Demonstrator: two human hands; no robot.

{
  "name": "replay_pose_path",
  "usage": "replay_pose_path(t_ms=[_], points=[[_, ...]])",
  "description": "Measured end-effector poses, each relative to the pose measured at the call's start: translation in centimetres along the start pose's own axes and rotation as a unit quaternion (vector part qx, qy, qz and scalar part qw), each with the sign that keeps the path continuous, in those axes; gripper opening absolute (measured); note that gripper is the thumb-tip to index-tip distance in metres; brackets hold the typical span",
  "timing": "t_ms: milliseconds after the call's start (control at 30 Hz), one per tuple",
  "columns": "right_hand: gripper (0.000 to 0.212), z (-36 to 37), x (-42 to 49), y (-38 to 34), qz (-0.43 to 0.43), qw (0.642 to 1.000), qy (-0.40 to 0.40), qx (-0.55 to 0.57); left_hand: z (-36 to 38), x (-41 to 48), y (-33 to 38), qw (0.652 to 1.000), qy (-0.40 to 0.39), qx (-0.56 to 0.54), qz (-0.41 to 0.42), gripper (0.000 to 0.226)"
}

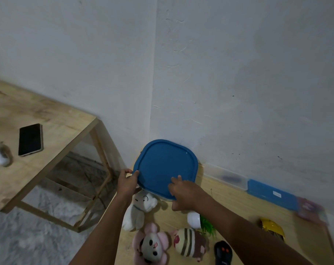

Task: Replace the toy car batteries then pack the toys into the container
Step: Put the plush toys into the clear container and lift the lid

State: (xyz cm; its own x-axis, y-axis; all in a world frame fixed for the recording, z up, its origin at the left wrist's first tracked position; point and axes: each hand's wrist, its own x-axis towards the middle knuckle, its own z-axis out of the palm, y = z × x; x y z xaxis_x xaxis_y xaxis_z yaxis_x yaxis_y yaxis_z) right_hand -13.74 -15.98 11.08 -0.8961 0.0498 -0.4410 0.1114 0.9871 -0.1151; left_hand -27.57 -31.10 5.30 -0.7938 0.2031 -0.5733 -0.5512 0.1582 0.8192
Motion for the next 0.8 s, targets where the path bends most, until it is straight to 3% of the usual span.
replay_pose_path(t_ms=[133, 333, 600, 733, 800], points=[[0.041, 0.1, -0.7, 0.0, 0.004, 0.999, -0.006, 0.035, 0.0, 0.0, -0.1, 0.999, -0.014, -0.020, -0.021, 0.015], [0.045, 0.2, -0.8, 0.5, -0.007, 0.999, 0.030, 0.027, -0.1, -0.3, 0.3, 0.998, -0.003, -0.053, -0.037, 0.020], [0.035, -0.3, -1.8, 2.9, -0.044, 0.943, 0.319, 0.086, 0.8, -0.1, -0.8, 0.999, 0.040, 0.017, 0.016, 0.018], [0.034, -2.9, -3.8, 3.3, 0.031, 0.892, 0.428, 0.145, 1.5, 0.0, -0.5, 0.998, 0.060, 0.024, 0.014, 0.021], [0.033, -3.4, -6.0, 3.6, 0.080, 0.869, 0.445, 0.198, 1.8, 0.0, -0.4, 0.997, 0.070, 0.027, 0.013, 0.022]])
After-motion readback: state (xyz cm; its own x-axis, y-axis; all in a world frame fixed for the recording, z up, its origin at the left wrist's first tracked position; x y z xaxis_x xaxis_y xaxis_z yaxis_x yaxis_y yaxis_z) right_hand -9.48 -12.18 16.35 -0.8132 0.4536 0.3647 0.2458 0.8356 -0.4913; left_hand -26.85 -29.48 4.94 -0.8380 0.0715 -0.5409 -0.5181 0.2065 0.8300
